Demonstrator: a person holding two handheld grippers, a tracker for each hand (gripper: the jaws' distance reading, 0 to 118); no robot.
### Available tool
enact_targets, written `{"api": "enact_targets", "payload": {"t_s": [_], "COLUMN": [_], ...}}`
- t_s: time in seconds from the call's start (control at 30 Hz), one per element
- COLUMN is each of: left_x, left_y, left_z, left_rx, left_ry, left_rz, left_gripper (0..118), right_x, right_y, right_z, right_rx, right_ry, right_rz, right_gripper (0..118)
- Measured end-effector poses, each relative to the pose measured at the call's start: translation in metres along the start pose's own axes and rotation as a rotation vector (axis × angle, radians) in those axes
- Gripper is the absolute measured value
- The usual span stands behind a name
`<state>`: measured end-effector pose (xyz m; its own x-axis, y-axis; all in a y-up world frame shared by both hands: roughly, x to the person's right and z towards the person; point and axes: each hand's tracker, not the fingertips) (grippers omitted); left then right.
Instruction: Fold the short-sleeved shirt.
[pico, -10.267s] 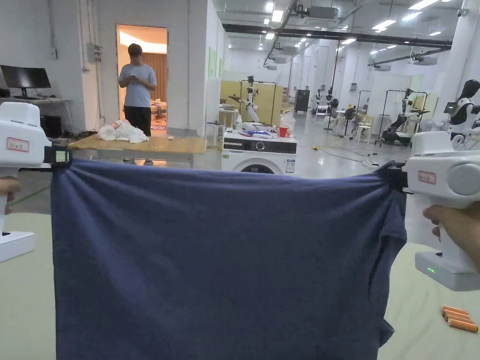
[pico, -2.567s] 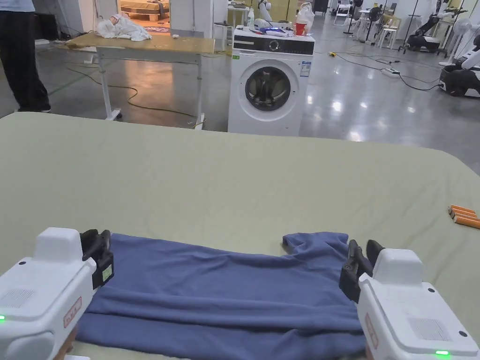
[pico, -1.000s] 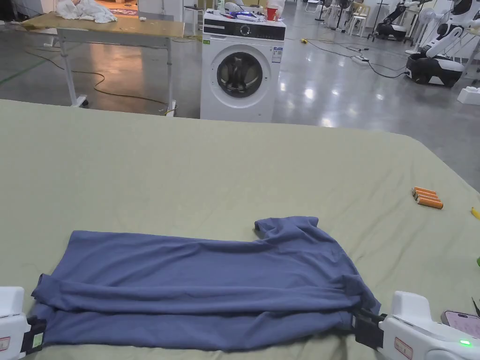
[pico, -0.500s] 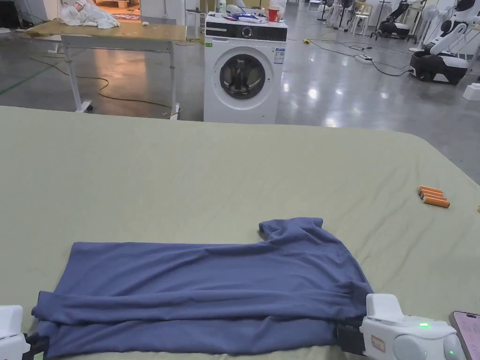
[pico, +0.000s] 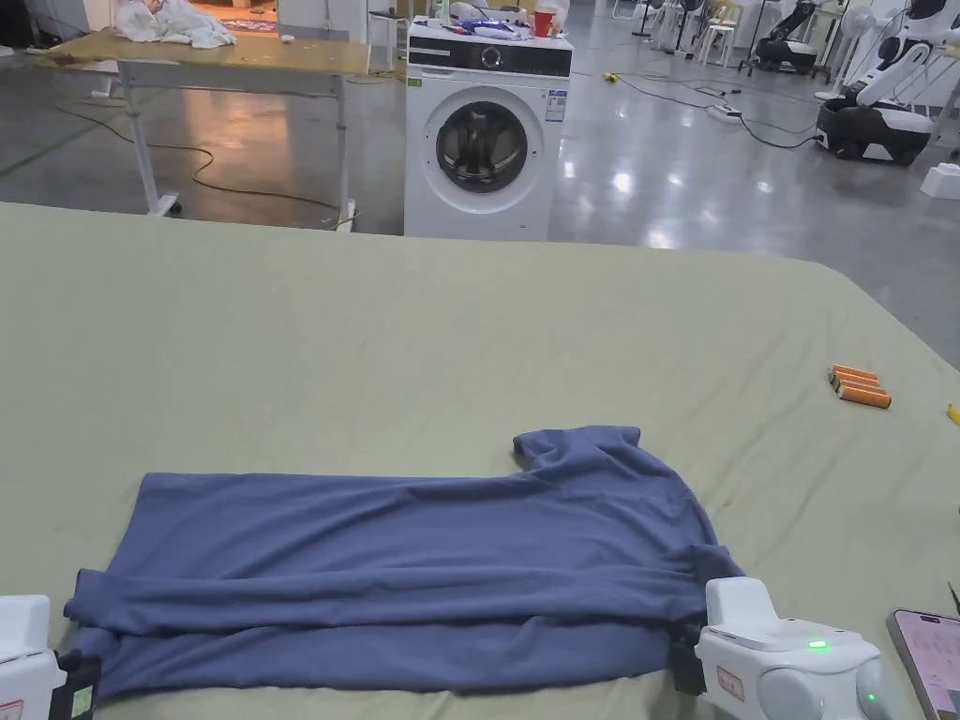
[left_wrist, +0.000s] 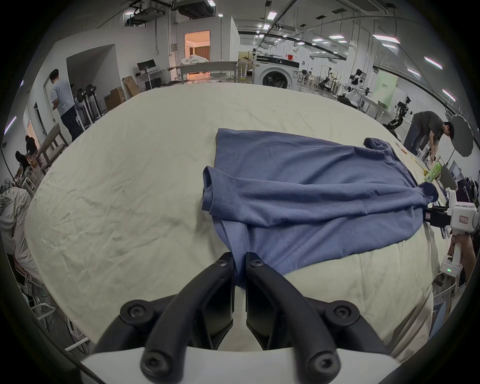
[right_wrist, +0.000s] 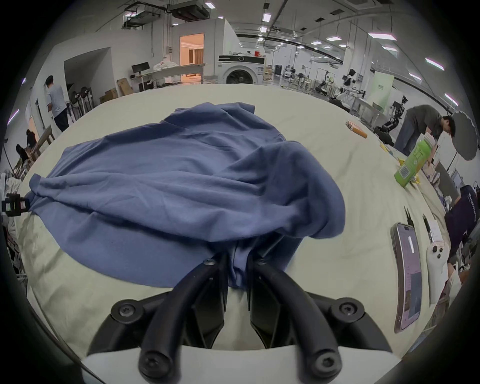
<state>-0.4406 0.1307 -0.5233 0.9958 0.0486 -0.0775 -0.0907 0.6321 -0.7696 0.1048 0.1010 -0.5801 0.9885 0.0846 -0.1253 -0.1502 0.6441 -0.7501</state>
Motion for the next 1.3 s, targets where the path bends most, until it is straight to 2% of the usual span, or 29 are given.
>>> {"api": "enact_targets", "payload": {"t_s": [0.03,0.1,0.13,0.33,0.43,0.57,0.87,1.03,1.1,1.13,1.2,1.23,1.3], "left_x": [0.000,-0.001,-0.002,-0.003,-0.004,-0.018,-0.024,-0.021,-0.018,-0.017,-0.014,-0.012,-0.008], "left_y": [0.000,0.002,0.003,0.021,0.024,0.002,-0.086,-0.085,-0.079,-0.076,-0.068,-0.064,-0.051], "left_z": [0.001,0.006,0.010,0.045,0.065,0.074,0.044,0.039,0.041,0.042,0.045,0.048,0.052], "left_rx": [0.006,0.023,0.038,0.144,0.175,0.143,-0.045,-0.034,-0.035,-0.027,0.019,0.051,0.096], "left_ry": [0.000,-0.003,-0.007,-0.048,-0.028,-0.038,-0.043,-0.029,-0.025,-0.023,-0.006,0.003,-0.004], "left_rz": [0.003,0.012,0.017,0.040,0.027,0.072,0.116,0.123,0.105,0.097,0.072,0.060,0.050], "left_gripper": [4,4,4,4,4,4,3,3,4,6,19,28,31], "right_x": [0.002,0.012,0.014,0.019,0.017,0.025,0.015,0.010,0.007,0.006,0.002,0.000,-0.006], "right_y": [0.000,-0.002,-0.001,0.014,0.017,0.001,-0.064,-0.083,-0.080,-0.076,-0.067,-0.062,-0.048], "right_z": [0.003,0.011,0.018,0.073,0.094,0.106,0.094,0.079,0.080,0.082,0.090,0.095,0.106], "right_rx": [0.002,0.027,0.035,0.107,0.123,0.101,-0.029,-0.053,-0.045,-0.050,-0.031,0.003,0.088], "right_ry": [0.004,0.043,0.050,0.076,0.031,0.041,0.019,0.009,-0.005,-0.016,-0.061,-0.070,-0.080], "right_rz": [-0.006,-0.070,-0.070,-0.040,0.020,0.000,0.032,0.013,0.012,0.009,0.005,0.003,-0.012], "right_gripper": [11,8,8,8,8,8,8,10,17,33,60,66,66]}}
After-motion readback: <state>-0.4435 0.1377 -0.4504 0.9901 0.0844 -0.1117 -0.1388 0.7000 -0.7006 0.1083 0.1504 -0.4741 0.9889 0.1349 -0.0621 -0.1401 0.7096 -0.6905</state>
